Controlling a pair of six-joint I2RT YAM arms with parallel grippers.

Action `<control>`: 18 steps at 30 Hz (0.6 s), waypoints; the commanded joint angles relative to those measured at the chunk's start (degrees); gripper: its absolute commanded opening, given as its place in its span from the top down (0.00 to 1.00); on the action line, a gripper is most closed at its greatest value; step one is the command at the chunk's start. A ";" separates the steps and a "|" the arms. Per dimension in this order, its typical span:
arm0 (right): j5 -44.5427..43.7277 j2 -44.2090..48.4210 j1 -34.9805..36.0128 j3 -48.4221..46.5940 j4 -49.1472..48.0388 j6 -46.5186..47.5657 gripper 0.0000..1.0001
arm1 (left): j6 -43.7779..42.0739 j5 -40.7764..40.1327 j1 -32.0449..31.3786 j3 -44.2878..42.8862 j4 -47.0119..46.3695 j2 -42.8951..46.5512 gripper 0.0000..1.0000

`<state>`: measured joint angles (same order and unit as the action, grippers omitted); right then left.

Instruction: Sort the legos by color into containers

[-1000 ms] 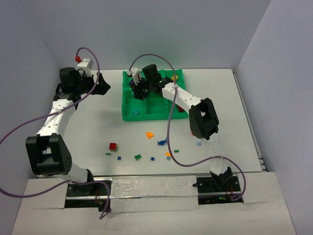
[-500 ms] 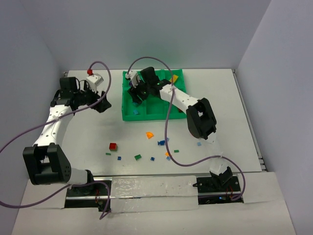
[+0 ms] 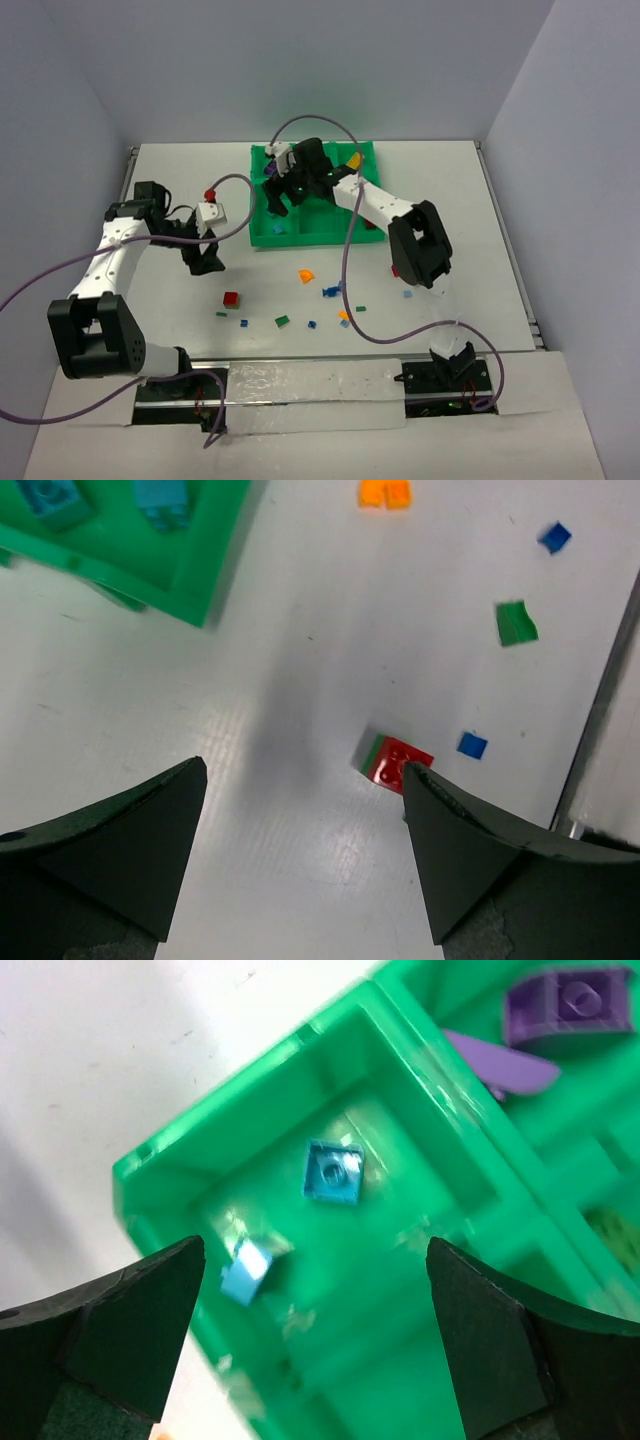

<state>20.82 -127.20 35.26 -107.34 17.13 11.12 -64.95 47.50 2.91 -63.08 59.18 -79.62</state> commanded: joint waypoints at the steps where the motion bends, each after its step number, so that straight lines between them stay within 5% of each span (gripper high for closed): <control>1: 0.80 11.72 -4.98 3.06 -5.92 -8.62 0.01 | -10.11 -1.32 -1.64 3.54 3.65 1.58 0.12; 18: 1.33 25.25 -18.23 14.13 -0.60 -7.81 0.00 | -16.13 -10.06 -13.82 12.35 -3.93 -1.12 0.13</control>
<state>22.14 -105.48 18.21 -95.89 15.22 2.47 -78.49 39.17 -10.01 -51.46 57.65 -79.56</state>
